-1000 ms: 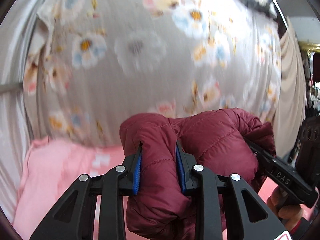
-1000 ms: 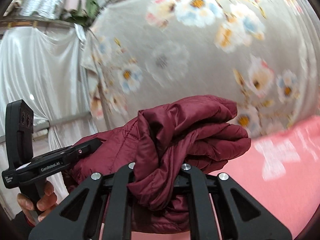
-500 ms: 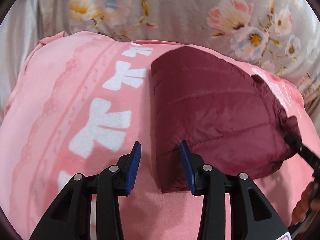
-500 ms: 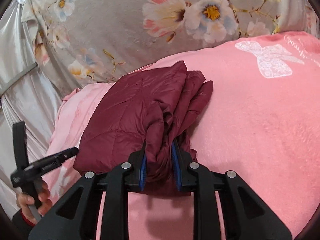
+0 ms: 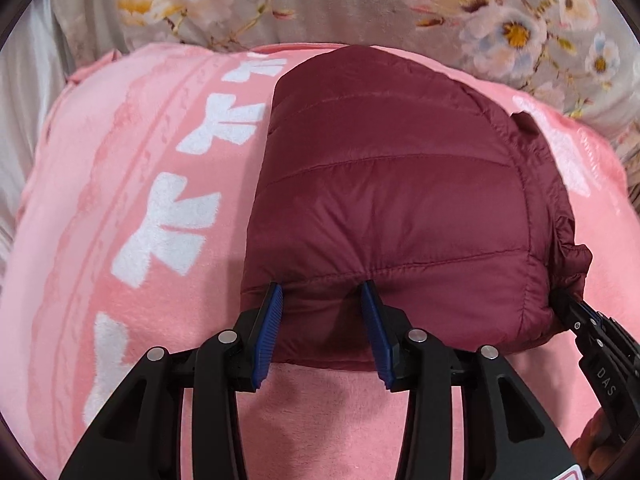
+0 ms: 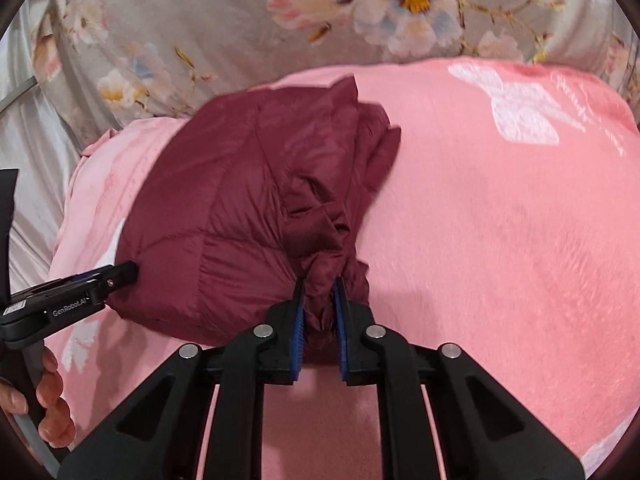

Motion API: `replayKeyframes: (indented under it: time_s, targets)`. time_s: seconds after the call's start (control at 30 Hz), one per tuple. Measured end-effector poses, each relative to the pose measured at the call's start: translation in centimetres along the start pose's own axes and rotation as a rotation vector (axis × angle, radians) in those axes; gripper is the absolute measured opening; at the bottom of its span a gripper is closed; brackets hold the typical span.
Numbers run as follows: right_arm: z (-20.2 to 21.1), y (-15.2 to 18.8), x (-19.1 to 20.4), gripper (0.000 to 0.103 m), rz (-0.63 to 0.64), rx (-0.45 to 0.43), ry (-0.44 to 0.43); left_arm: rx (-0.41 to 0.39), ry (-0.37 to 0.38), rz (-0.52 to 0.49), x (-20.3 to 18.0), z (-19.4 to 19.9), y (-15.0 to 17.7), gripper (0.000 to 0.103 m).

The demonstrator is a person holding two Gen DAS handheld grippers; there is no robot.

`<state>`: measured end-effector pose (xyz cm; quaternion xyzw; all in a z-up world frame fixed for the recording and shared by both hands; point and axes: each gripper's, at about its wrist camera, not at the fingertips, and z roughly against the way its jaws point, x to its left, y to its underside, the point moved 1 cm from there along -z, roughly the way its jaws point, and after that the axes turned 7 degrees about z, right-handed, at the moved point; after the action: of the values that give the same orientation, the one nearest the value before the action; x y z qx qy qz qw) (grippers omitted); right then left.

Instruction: Fold large clothes

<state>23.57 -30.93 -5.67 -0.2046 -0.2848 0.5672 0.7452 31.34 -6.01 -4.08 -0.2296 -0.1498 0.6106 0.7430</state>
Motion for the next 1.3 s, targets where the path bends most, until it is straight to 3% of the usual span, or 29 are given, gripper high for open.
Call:
replayKeyframes:
  time_s: [0.2,0.63,0.83,0.87,0.97,1.0,1.2,1.3]
  targets:
    - [-1.9,0.7,0.0,0.012,0.011,0.010,0.026,-0.033,-0.057,-0.034,-1.4,-0.6,1.1,0.040]
    - [-3.3,0.3,-0.1,0.012,0.016,0.005,0.034,-0.063,-0.070,-0.035,-2.4,-2.0,1.1,0.040]
    - [-3.2,0.2,0.3,0.013,0.048,0.004,0.080,-0.098,-0.089,-0.029,-2.6,-2.0,1.6,0.040]
    - [-3.0,0.2,0.4,0.016,0.053,0.003,0.093,-0.105,-0.095,-0.035,-2.7,-2.0,1.7,0.040]
    - [-1.5,0.9,0.7,0.041,0.090,-0.015,0.191,-0.124,-0.116,-0.062,-2.6,-1.2,2.4,0.042]
    - [-0.9,1.3,0.7,0.044,0.094,-0.024,0.195,-0.134,-0.121,-0.070,-2.5,-0.7,2.8,0.043]
    - [2.7,4.7,1.2,0.044,0.098,-0.049,0.187,-0.105,-0.112,-0.053,-1.9,0.8,5.8,0.047]
    - [3.8,5.0,0.9,0.044,0.071,-0.051,0.142,-0.096,-0.121,-0.041,-1.6,1.1,6.6,0.047]
